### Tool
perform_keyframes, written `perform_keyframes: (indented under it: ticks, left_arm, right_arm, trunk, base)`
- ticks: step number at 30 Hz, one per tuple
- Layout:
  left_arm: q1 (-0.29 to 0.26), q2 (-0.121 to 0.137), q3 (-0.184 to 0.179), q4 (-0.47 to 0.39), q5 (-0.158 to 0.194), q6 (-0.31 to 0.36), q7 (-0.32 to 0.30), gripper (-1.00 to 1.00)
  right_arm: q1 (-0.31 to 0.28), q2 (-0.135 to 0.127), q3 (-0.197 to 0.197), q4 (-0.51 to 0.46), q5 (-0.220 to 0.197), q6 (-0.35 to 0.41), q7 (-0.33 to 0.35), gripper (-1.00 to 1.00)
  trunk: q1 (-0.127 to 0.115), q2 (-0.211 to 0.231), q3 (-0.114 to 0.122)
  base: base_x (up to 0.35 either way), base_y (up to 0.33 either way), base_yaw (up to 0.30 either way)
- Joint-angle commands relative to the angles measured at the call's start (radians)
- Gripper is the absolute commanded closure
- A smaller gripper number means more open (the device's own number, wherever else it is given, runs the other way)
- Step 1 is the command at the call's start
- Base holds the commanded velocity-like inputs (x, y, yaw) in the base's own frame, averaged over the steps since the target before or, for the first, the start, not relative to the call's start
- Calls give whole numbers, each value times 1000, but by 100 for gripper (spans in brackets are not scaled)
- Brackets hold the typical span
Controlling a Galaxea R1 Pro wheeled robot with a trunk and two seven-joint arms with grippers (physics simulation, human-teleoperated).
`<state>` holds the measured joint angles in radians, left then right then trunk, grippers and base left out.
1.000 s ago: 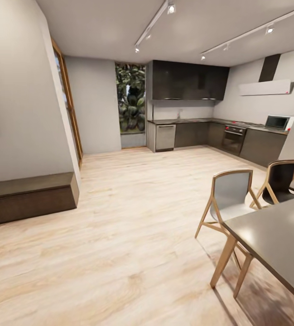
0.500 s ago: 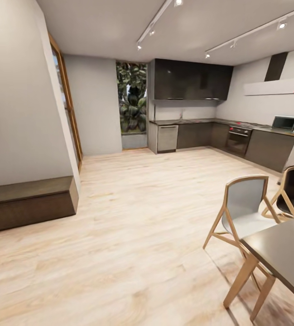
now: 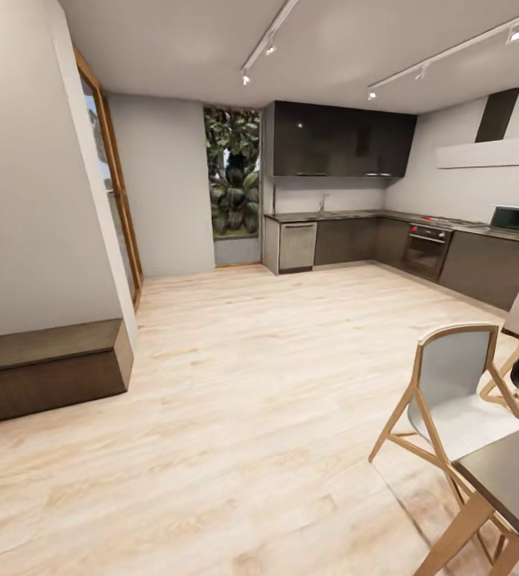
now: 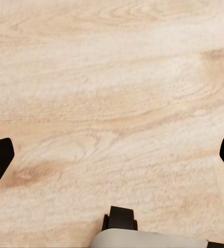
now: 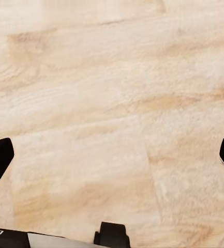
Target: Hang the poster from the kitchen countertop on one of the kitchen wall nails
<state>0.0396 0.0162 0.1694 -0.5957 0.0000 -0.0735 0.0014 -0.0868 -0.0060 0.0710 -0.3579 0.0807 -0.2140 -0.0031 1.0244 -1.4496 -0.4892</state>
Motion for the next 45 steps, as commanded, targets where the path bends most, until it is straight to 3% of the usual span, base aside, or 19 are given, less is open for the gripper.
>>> perform_keyframes:
  ticks: [1, 20, 45]
  left_arm:
    - [0, 0, 1, -1, 0, -2, 0, -100]
    - [0, 1, 1, -2, 0, -2, 0, -100]
    - [0, 1, 1, -2, 0, -2, 0, -100]
  right_arm:
    - [-1, -1, 3, 1, 7, -2, -1, -100]
    - [-1, -2, 1, 0, 8, -2, 0, -100]
    - [-1, -2, 3, 1, 7, -2, -1, -100]
  trunk:
    - [1, 0, -1]
    - [1, 0, -1]
    - [1, 0, -1]
  base:
    - [339, 1, 0]
    - [340, 64, 0]
    - [340, 155, 0]
